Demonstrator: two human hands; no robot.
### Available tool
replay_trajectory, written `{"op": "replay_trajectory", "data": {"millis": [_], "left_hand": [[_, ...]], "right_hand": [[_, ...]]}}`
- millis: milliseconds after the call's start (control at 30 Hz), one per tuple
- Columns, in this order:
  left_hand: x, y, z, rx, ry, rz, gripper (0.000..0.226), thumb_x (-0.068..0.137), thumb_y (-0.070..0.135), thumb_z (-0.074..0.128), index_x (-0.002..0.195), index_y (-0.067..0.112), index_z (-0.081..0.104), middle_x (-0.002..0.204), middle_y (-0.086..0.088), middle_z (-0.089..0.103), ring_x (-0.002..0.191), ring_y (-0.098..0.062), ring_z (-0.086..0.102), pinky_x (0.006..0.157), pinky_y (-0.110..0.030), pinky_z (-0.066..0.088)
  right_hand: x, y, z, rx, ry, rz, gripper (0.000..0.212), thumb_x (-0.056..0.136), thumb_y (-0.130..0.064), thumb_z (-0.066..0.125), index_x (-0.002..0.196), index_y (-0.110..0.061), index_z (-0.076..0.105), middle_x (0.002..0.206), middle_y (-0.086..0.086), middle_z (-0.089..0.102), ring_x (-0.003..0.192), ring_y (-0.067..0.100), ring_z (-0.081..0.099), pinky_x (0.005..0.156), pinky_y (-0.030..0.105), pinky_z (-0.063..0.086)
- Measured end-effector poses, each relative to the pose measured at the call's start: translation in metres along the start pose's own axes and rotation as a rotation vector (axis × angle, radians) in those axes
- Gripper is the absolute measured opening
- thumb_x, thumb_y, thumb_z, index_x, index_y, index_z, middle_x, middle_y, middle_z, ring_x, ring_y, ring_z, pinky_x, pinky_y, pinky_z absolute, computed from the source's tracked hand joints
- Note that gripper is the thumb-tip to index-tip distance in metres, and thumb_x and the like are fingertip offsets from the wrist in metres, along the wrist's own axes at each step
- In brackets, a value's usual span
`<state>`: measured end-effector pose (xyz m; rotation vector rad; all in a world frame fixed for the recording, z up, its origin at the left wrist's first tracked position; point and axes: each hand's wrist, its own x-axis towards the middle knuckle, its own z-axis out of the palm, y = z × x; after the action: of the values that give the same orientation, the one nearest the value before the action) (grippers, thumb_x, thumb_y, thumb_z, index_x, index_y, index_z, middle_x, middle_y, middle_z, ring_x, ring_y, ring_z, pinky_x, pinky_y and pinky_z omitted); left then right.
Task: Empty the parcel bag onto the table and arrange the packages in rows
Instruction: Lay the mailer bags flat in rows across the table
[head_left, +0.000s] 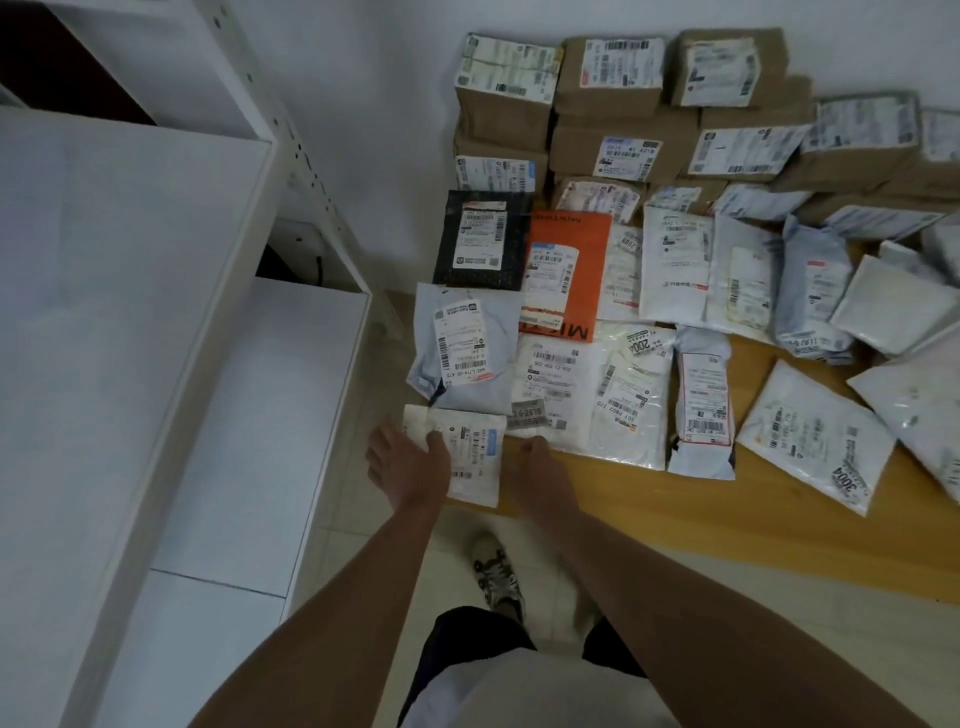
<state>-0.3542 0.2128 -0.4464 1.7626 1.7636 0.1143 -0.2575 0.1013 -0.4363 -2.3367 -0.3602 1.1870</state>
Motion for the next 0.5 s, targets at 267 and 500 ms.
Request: {"op": "replay_trajectory", "data": {"millis": [267,500], "left_hand": [[-0.066,0.119,0.062,0.005,-0.05,0.508,0.067,0.079,0.015,0.063,0.141,0.011,0.038,0.141,-0.017,0.038,0.131,-0.037,0.032,0.108,-0.055,0.026],[-0.162,0.205,0.163,0.176,-0.336,0.715,0.048,0.088,0.021,0.055,0.135,0.014,0.046,0.135,-0.009,0.043,0.125,-0.029,0.04,0.105,-0.043,0.033]], "right_hand": [[-0.007,0.083,-0.134,-0.056,0.23,-0.048,0.017,0.093,-0.021,0.051,0.11,-0.016,0.053,0.085,0.0,0.059,0.079,0.019,0.059,0.06,0.031,0.042],[0.016,0.227,-0.259,-0.381,0.406,0.03,0.067,0.069,-0.045,0.067,0.126,-0.01,0.055,0.126,0.022,0.058,0.112,0.048,0.055,0.082,0.057,0.049]]}}
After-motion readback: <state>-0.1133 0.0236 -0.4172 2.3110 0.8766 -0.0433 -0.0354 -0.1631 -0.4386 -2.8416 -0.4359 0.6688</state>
